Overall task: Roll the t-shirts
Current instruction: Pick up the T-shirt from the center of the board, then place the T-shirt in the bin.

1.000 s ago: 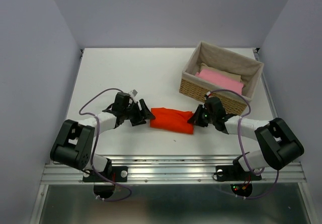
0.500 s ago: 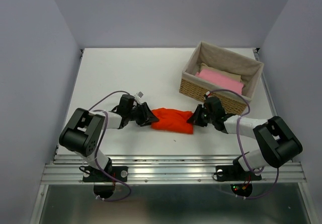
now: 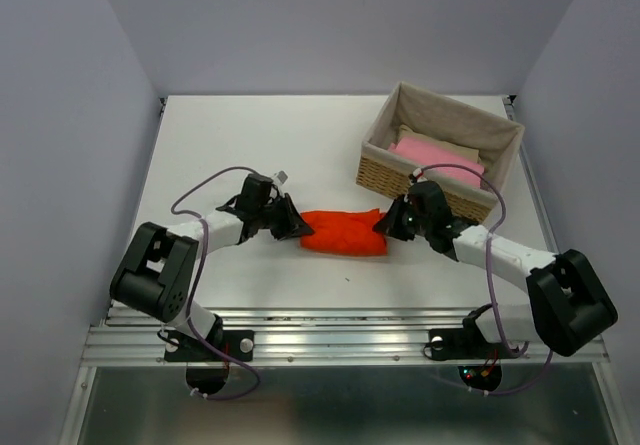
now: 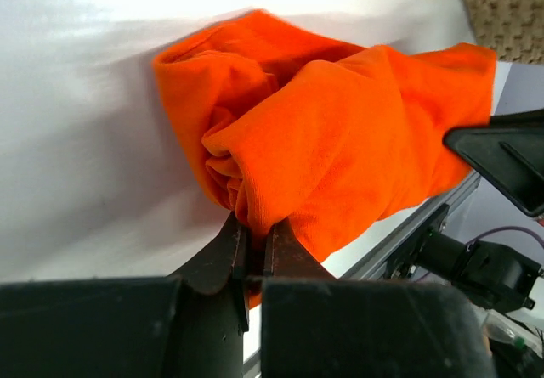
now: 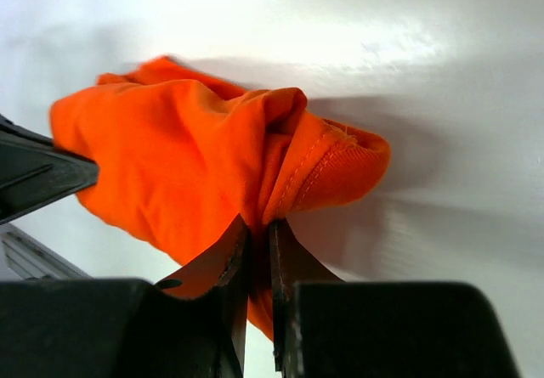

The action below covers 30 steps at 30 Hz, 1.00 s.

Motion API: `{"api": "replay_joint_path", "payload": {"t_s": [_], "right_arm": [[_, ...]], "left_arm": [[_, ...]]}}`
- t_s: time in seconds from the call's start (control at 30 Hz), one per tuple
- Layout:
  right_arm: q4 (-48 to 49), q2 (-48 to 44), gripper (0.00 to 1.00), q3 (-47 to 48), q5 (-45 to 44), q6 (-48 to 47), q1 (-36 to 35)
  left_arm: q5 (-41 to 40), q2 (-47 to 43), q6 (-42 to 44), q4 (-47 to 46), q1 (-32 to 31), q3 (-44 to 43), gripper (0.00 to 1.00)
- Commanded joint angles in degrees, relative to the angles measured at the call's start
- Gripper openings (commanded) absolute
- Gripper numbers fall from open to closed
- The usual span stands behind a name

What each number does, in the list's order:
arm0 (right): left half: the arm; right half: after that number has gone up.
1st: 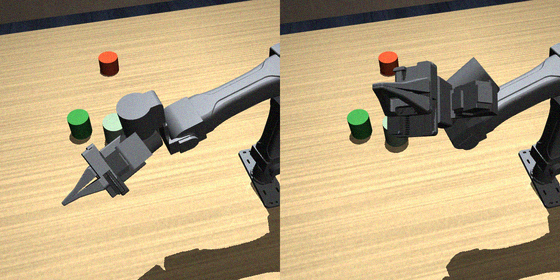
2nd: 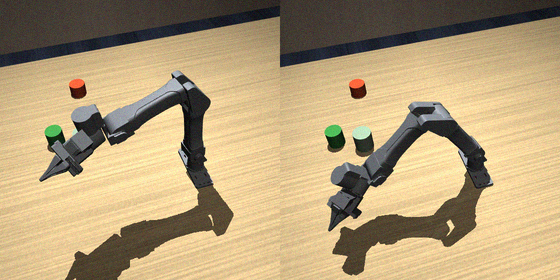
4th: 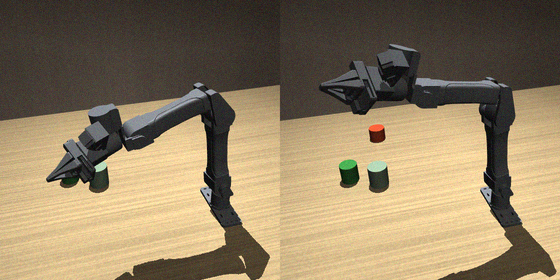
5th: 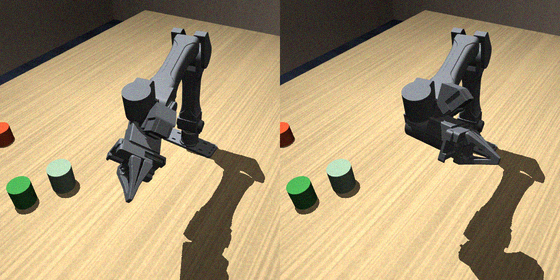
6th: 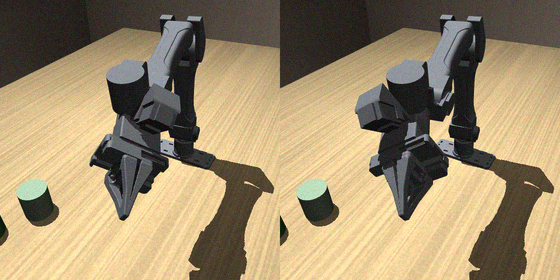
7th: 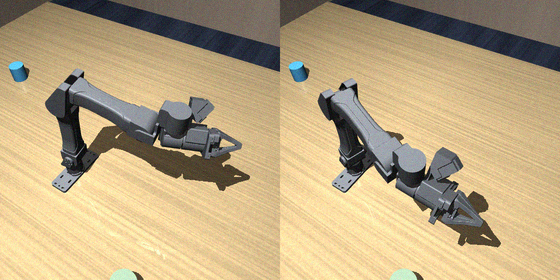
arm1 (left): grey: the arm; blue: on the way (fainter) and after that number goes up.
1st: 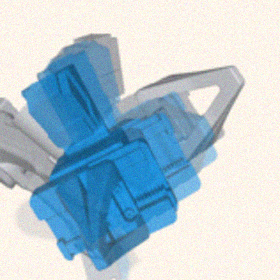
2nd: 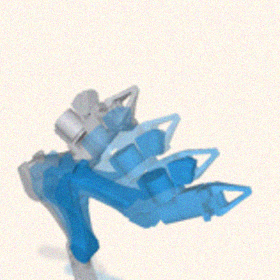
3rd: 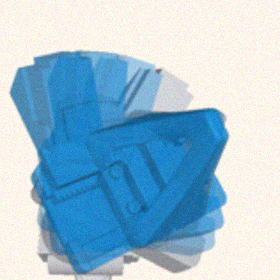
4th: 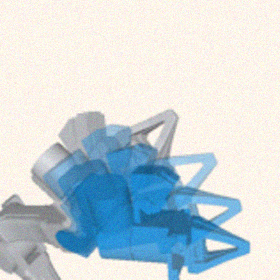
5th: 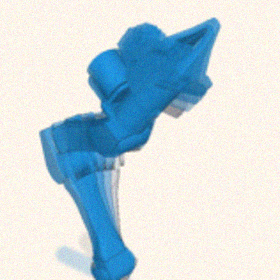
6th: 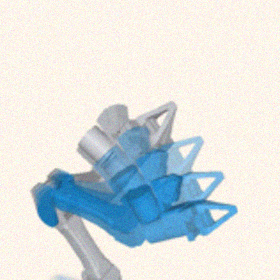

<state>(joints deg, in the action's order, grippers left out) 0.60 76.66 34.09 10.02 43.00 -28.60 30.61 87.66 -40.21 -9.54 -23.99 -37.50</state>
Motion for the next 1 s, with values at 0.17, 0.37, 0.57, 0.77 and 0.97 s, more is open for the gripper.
{"api": "replay_joint_path", "payload": {"t_s": [0.17,0.37,0.57,0.77,0.97], "right_arm": [[-6.49,-9.33,0.01,9.06,-5.62,-2.83,-0.76],[-9.74,-12.23,0.01,14.42,-8.87,-4.76,-0.76],[-14.74,-13.82,0.01,21.63,-18.8,-9.24,-0.76],[-18.97,-12.51,0.01,30.77,-31.09,-14.16,-0.76],[-20.02,-9.87,0.01,37.36,-37.08,-17.6,3.71]], "left_arm": [[-4.06,-8.73,6.36,14.89,-1.41,-14.87,0.0],[-5.38,-8.73,7.86,20.17,-2.47,-23.84,0.0],[-8.81,-3.91,9.71,24.13,-5.01,-37.81,0.0],[-10.92,4.0,11.02,25.71,-9.23,-52.92,0.0],[-8.82,16.72,13.65,26.41,-11.78,-70.41,0.0]]}}
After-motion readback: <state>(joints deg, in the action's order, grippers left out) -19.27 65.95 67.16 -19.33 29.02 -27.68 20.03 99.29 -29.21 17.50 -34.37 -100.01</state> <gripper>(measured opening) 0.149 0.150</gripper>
